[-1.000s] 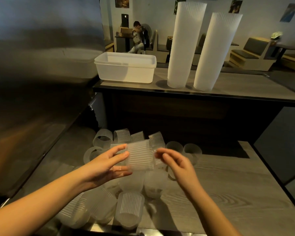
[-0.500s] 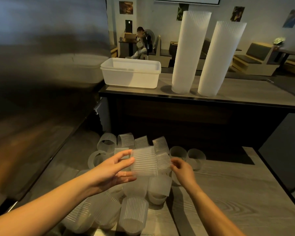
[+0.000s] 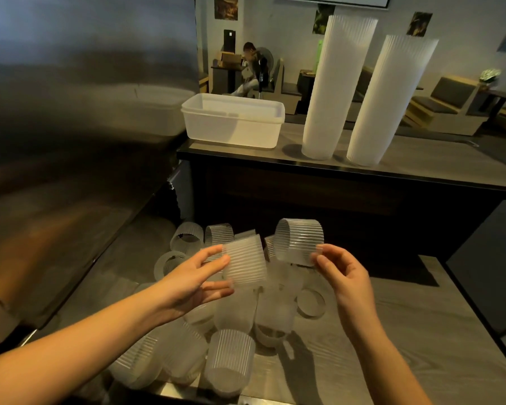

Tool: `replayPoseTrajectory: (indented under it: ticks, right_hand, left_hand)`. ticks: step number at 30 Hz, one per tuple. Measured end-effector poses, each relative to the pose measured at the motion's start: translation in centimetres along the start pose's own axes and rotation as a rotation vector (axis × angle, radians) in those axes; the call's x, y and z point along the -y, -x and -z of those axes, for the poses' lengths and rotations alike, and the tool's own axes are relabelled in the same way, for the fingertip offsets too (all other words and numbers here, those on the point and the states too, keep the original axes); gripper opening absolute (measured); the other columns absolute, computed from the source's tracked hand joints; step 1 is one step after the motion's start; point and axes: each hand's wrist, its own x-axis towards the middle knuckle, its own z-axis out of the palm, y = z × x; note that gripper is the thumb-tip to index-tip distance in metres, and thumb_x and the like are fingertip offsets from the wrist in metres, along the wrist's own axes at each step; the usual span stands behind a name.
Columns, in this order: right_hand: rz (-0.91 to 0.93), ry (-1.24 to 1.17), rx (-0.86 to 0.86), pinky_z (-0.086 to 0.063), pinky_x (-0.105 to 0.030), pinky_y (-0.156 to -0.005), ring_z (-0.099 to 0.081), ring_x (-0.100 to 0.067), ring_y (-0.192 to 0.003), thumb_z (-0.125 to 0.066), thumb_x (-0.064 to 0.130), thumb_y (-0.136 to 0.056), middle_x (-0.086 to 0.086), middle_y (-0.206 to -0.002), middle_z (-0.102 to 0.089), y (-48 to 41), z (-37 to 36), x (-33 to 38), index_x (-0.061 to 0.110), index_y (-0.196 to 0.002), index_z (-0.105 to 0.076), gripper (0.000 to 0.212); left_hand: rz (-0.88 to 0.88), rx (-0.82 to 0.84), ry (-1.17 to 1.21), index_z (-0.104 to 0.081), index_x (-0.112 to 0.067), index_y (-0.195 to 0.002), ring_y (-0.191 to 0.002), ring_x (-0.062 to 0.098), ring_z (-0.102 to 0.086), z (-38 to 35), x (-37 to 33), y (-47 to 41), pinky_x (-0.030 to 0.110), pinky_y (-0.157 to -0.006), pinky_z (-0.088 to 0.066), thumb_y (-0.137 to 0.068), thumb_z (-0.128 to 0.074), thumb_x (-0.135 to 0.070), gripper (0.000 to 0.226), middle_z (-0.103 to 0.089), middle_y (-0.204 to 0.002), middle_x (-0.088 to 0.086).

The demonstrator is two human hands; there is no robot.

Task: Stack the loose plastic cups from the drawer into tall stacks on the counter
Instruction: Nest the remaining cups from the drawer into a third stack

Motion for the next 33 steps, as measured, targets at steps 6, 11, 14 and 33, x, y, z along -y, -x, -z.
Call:
replayPoseTrajectory:
  ticks: [6, 11, 14, 33]
  right_hand:
    - [0.004, 0.053, 0.165, -0.051, -0.015, -0.075, -0.065, -0.004, -0.085, -0.056, 0.002, -0.085, -0.001, -0.091, -0.068, 2.0, -1.7, -0.4, 0.017, -0.096, -0.063, 0.02]
    - [0.064, 0.164, 0.298, -0.049, -0.015, -0.076, -0.064, -0.001, -0.087, -0.058, 0.002, -0.084, 0.004, -0.088, -0.068, 2.6, -3.2, -0.9, 0.025, -0.091, -0.064, 0.024]
    - [0.077, 0.194, 0.341, -0.049, -0.014, -0.079, -0.063, 0.0, -0.09, -0.058, 0.005, -0.085, 0.006, -0.09, -0.068, 2.7, -4.0, -1.0, 0.026, -0.092, -0.064, 0.024]
    - [-0.51, 0.412, 0.028, -0.043, -0.031, -0.088, -0.049, -0.028, -0.116, -0.059, 0.029, -0.087, -0.015, -0.126, -0.05, -2.7, -0.8, -8.3, 0.005, -0.134, -0.039, 0.056]
  left_hand:
    - [0.008, 0.01, -0.017, -0.05, -0.022, -0.126, -0.104, 0.036, -0.062, 0.0, 0.0, 0.0, 0.035, -0.075, -0.058, -0.077, -0.063, -0.021, 0.051, -0.052, -0.131, 0.013]
    - [0.02, 0.012, -0.049, -0.054, -0.027, -0.113, -0.099, 0.033, -0.066, -0.2, 0.1, 0.2, 0.035, -0.075, -0.058, -0.066, -0.067, -0.021, 0.049, -0.056, -0.126, 0.012]
    - [0.015, 0.006, -0.061, -0.052, -0.027, -0.117, -0.097, 0.031, -0.066, -0.2, 0.0, 0.1, 0.033, -0.074, -0.059, -0.064, -0.068, -0.021, 0.056, -0.054, -0.128, 0.01]
    - [0.045, 0.041, -0.086, -0.048, -0.019, -0.128, -0.102, 0.032, -0.065, 0.1, -0.3, 0.3, 0.037, -0.083, -0.056, -0.066, -0.069, -0.019, 0.066, -0.059, -0.125, 0.011]
